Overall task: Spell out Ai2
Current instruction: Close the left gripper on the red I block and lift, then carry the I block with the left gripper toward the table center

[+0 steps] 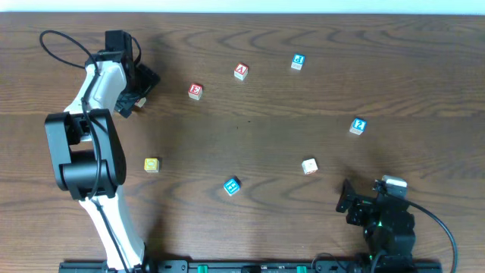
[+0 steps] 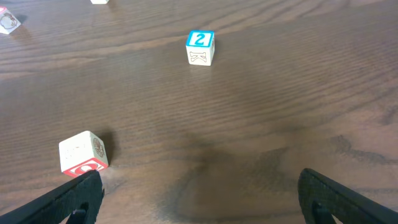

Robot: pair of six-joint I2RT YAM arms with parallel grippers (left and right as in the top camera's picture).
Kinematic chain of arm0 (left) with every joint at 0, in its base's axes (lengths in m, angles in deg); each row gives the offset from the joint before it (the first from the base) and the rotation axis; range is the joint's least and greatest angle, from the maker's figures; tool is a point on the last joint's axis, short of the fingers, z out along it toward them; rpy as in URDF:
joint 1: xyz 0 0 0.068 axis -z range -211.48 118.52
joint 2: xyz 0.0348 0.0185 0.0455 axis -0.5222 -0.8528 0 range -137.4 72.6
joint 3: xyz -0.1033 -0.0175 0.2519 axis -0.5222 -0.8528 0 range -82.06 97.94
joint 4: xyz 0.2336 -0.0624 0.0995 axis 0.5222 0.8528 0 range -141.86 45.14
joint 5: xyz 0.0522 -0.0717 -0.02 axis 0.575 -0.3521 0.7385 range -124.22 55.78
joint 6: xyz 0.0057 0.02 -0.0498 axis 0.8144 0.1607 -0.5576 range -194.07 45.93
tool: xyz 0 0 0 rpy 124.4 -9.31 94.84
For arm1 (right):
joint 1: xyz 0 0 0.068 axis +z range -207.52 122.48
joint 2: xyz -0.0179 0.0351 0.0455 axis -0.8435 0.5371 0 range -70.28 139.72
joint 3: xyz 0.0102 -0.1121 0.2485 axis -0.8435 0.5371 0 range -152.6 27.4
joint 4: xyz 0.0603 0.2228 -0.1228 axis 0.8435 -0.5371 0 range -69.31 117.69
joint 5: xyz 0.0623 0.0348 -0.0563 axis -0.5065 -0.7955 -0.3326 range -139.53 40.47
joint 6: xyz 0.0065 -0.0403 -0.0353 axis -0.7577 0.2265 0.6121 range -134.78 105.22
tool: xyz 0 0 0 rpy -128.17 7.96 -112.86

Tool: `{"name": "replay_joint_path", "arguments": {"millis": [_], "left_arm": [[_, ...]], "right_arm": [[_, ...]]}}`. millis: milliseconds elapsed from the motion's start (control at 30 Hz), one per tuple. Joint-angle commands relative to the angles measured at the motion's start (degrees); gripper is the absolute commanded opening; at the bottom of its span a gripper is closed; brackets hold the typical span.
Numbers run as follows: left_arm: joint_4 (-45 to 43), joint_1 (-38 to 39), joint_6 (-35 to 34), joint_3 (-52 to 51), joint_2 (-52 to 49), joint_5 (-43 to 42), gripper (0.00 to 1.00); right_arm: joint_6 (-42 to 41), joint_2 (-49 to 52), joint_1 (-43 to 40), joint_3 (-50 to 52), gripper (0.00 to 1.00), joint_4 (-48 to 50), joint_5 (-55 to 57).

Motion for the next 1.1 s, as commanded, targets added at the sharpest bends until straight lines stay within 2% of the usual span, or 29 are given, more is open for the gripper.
{"name": "replay_joint_path", "arguments": {"millis": [0,200,600,733,900,1067], "left_arm": [[-0.1,-0.6,-0.7,-1.7,-1.0,1.2,0.87],[-0.7,-0.6,-0.9,-1.8,-1.0,1.1,0.66],[-0.8,-0.6,-0.9,-1.8,-1.0,1.1,0.46],[-0.8,-0.6,-0.9,-1.8,-1.0,1.1,0.40],[-0.8,-0.6,-0.6,-1.8,-1.0,1.2,0.36],[-0.6,-0.6,3.3,-1.8,-1.0,1.1,0.34]], "right_arm": [[0.8,-0.3,-0.3,0.2,0.99,-0.1,-0.2],[0.8,-0.3,-0.3,0.2,0.99,-0.1,-0.2],[0.8,-0.3,-0.3,0.2,0.99,-0.1,-0.2],[0.8,-0.3,-0.3,0.2,0.99,-0.1,-0.2],[0.8,-0.3,-0.3,0.2,0.99,-0.1,-0.2],[0.8,-0.3,-0.3,0.2,0.99,-0.1,-0.2]]}}
